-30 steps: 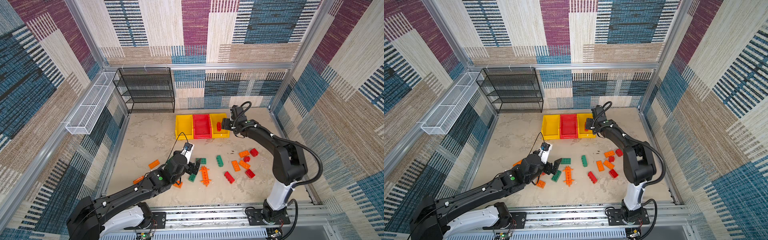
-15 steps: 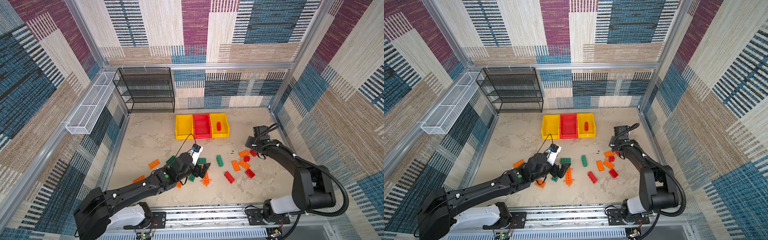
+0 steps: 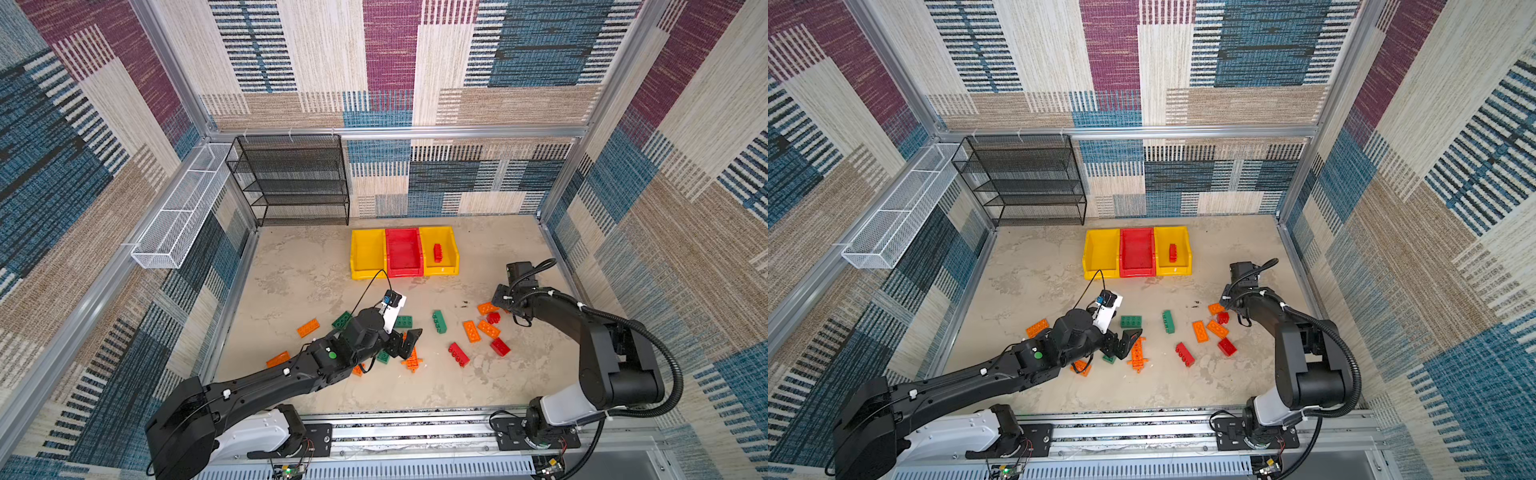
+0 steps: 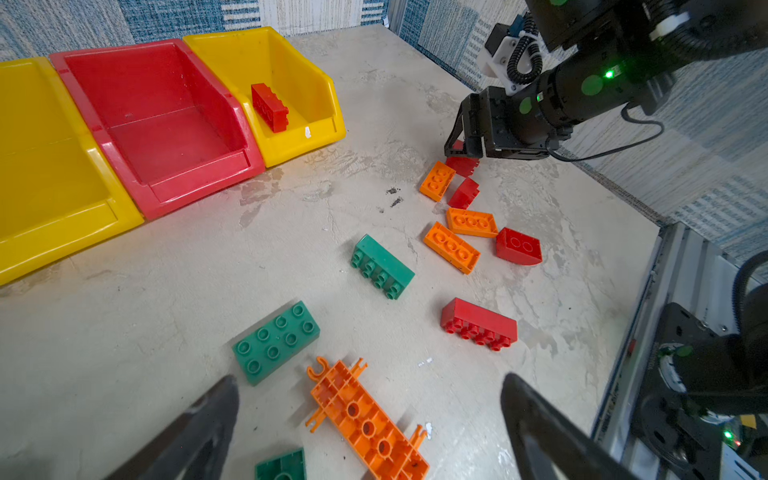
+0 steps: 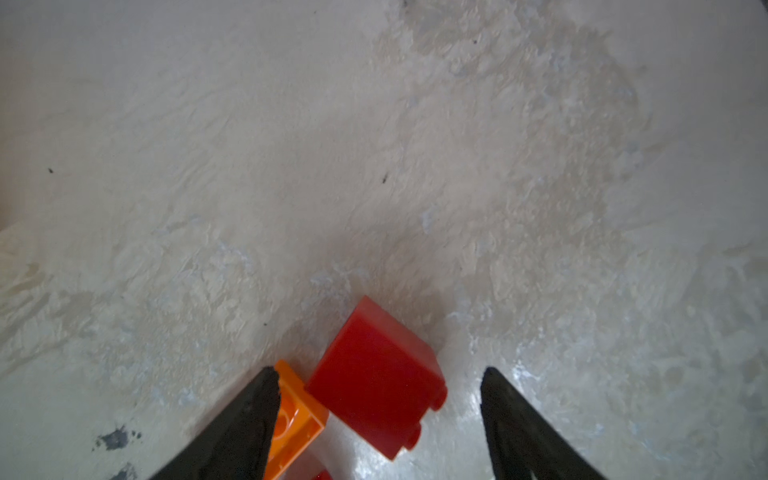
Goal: Sort the legos into containers by color
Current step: 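Move the right gripper back to the red bricks near the orange ones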
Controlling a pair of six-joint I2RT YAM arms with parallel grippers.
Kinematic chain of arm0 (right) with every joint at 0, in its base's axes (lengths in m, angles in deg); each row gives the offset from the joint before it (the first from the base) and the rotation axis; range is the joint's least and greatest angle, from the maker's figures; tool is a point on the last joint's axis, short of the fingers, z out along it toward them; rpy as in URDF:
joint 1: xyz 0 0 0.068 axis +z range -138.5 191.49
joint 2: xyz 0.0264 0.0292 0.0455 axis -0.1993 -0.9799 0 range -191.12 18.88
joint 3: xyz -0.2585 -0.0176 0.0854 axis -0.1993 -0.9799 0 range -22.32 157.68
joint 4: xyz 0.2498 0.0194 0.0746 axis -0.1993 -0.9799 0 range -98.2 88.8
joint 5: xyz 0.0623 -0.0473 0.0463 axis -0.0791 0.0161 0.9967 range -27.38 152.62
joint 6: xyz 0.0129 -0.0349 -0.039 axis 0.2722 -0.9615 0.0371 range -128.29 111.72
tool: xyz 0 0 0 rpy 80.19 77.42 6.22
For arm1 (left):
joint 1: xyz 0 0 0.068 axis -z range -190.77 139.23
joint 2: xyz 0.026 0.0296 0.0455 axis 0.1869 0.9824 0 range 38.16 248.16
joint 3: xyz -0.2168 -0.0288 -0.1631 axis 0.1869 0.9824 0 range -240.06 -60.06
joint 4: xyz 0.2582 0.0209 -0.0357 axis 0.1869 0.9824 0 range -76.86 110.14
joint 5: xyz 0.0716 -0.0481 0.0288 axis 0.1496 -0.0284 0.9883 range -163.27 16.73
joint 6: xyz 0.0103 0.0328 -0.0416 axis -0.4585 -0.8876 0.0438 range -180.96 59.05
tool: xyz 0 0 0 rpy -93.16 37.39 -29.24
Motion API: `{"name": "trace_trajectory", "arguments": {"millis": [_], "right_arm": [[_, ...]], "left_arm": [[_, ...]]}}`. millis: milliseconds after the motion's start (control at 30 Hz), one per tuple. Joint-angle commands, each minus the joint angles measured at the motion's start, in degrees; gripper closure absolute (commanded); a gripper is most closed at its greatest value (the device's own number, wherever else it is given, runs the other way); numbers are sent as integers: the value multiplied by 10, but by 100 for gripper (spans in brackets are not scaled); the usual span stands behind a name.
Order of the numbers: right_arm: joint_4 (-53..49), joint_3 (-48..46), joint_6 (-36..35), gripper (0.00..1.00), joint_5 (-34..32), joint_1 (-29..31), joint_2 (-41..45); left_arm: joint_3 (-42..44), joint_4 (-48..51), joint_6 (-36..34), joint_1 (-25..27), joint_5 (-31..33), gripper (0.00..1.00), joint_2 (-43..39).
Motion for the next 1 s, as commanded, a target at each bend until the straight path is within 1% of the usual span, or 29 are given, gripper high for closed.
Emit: {"name": "trace_trajectory", "arguments": {"millis": [0, 100, 233, 333, 533, 633, 767, 833, 867, 967], "right_arm": [[14, -2, 2, 25, 9, 0, 0], [17, -8, 1, 28, 28, 0, 6], [28, -18, 7, 30, 76, 0, 19], [31, -18, 9, 31, 79, 0, 25], [37, -12, 3, 31, 111, 0, 34], [22, -1, -10, 32, 102, 0, 35], [2, 13, -36, 31, 54, 0, 36], [0, 19, -40, 31, 53, 0, 29], [2, 20, -39, 31, 64, 0, 23], [0, 31, -44, 31, 70, 0, -9]], "left_arm": [[2, -19, 5, 0, 6, 2, 2], [2, -22, 5, 0, 5, 2, 8], [3, -26, 8, 0, 4, 2, 14], [6, -28, 8, 0, 4, 2, 14], [13, -29, 8, 0, 13, 2, 7], [14, -29, 7, 0, 14, 2, 6], [15, -30, 6, 1, 14, 2, 8], [15, -32, 6, 0, 14, 2, 11], [14, -33, 5, 0, 14, 2, 13], [10, -33, 6, 0, 10, 2, 17]]}}
